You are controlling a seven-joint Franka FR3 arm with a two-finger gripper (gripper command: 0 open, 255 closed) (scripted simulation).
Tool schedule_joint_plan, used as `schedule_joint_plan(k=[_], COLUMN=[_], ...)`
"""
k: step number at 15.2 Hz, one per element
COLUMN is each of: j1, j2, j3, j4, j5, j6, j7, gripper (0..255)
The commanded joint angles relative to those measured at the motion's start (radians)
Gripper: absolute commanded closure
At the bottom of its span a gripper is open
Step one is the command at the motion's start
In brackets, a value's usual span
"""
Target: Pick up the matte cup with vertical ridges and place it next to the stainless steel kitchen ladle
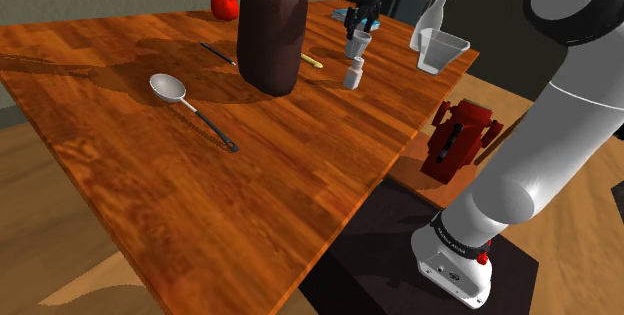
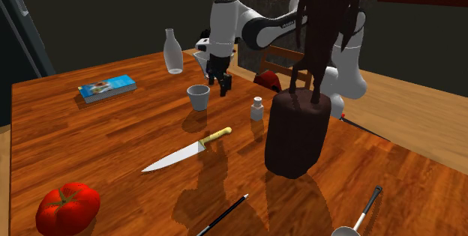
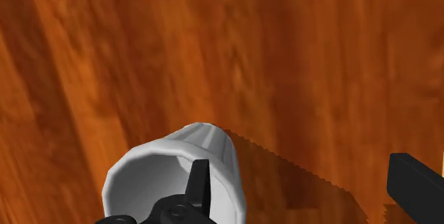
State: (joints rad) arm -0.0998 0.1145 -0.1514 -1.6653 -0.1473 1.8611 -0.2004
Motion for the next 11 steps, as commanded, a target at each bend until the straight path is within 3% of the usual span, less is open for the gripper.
schedule_joint_plan(k=[1, 3, 11], j1=[-0.007, -0.017, -0.027], j2=[0.078, 0.155, 0.171], j3=[-0.006, -0.013, -0.017], j4=[0.088, 0.187, 0.11], j5=[-0.007, -0.01, -0.01], j6=[0.0, -0.012, 0.082], j7=[-0.008, -0.022, -0.02], gripper=[0, 0, 0])
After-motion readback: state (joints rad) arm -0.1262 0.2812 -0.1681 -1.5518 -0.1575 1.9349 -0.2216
